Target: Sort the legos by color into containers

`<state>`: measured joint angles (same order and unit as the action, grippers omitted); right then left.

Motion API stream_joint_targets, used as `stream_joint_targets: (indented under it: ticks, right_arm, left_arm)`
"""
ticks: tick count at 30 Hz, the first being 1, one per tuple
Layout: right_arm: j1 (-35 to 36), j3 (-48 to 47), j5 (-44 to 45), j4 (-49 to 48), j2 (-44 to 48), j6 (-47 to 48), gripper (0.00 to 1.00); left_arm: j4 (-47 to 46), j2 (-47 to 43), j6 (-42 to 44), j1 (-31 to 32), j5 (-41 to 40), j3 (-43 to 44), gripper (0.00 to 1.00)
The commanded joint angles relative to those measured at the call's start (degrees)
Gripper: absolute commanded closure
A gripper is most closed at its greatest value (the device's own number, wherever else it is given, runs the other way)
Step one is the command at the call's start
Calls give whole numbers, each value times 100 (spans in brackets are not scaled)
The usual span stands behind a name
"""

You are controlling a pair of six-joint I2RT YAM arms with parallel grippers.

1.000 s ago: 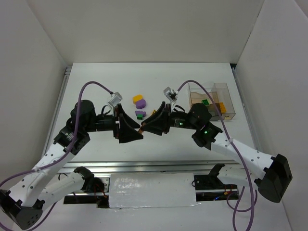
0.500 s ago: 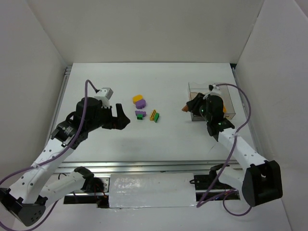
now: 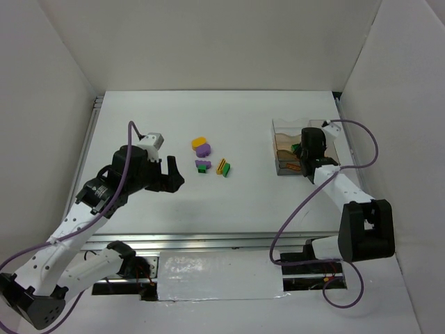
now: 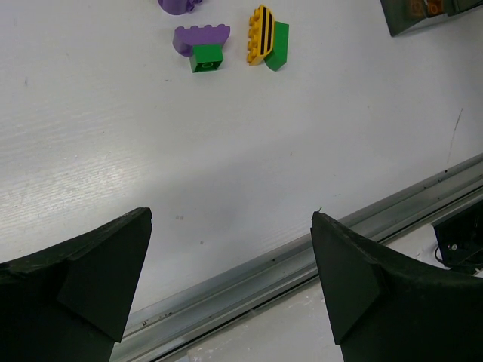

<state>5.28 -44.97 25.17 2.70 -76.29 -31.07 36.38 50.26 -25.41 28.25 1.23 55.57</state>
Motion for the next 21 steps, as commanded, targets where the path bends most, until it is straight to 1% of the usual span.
stream_joint_targets:
  ticks: [1,2,3,5,7,8,9,10,12,15,18,20,21]
  right_arm:
    - [-45,-328,243,-24,-201,-92,100]
    - [-62,-311,243,-41,-228,-127,100]
    - [-53,-284,217,-76,-246,-136,98]
    - [-53,-293,182,-60,-290,-154,90]
    - [-62,-302,129,-59,-264,-128,80]
    - [-62,-319,94,-42,-255,-145,68]
    - [-62,-345,76,-7,-246,-154,44]
    - [-53,-372,15,11,-237,-162,41]
    - [-62,-407,-56,99,-202,-180,35]
    - [-62,-399,-91,134,-97,-215,32]
    - [-62,-407,-82,221,79,-215,31]
    - [-62,-407,-231,301,202,-250,31]
    - [-62,-381,-310,327,394,-268,31]
  left_arm:
    - [-175,-43,168,-30,-9,-11,1]
    - [-166,-43,168,-30,-18,-11,1]
    - [-175,-51,159,-30,-27,-20,0]
    - [-175,-69,150,-39,-44,-29,0]
    - [-184,-69,141,-39,-36,-46,0]
    - [-184,-52,133,-39,-27,-38,0]
    - [-184,-34,133,-30,-18,-38,0]
    - [-175,1,124,-30,-18,-29,0]
    - [-166,19,106,-30,-27,-20,0]
    - [-175,54,62,-30,-71,-11,0]
    - [-158,150,-8,-39,-97,24,0]
    - [-166,238,-191,-48,-97,68,0]
    - [-132,308,-297,-56,-280,94,0]
